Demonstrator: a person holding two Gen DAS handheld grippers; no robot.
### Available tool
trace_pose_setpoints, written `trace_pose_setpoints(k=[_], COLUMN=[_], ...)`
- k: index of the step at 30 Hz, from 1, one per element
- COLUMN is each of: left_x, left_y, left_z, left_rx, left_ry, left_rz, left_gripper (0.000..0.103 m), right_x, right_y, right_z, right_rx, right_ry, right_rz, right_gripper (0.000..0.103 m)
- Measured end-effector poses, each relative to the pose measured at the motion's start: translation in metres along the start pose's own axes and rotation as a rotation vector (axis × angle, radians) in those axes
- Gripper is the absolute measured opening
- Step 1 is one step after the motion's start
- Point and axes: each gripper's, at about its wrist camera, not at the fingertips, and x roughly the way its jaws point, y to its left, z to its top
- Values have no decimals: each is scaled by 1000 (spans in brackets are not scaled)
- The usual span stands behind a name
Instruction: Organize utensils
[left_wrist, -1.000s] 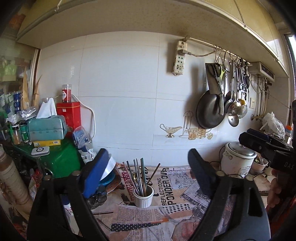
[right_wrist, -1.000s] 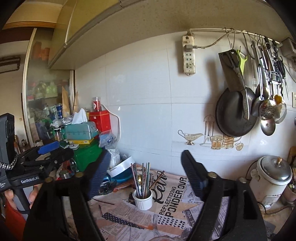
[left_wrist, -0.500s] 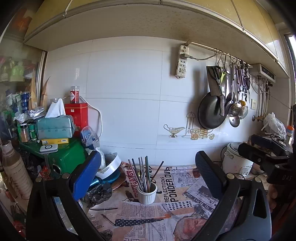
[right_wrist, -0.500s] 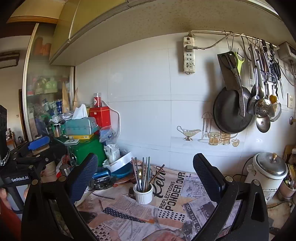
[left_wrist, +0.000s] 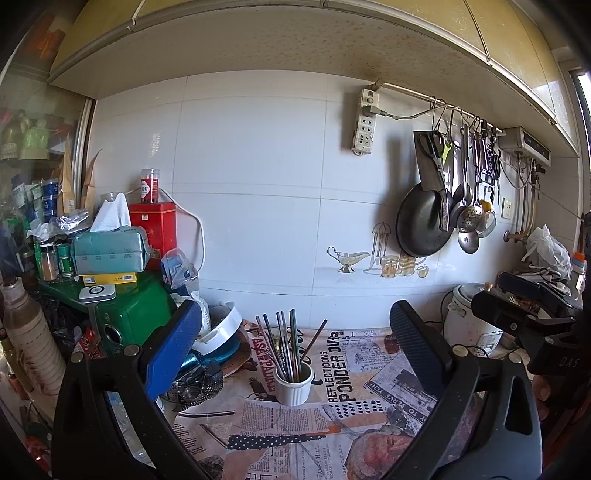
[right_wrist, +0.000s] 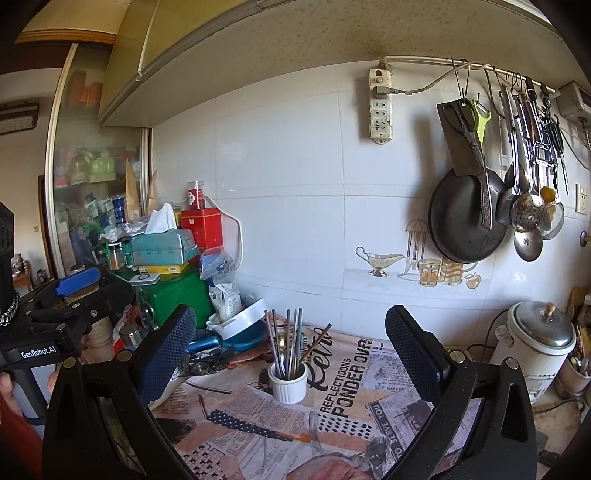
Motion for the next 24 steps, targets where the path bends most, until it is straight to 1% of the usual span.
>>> trace_pose_setpoints(k=[11,24], left_x=[3,9], left_y=[-3,-10], left_z=[-2,-1], left_rx=[6,9], left_ry=[0,21], left_rz=[-4,-59], left_gripper=[102,102], right_x=[0,1], right_y=[0,1], right_z=[1,-1], right_rx=[4,19], right_ry=[1,7], right_rz=[3,-6], right_gripper=[102,102])
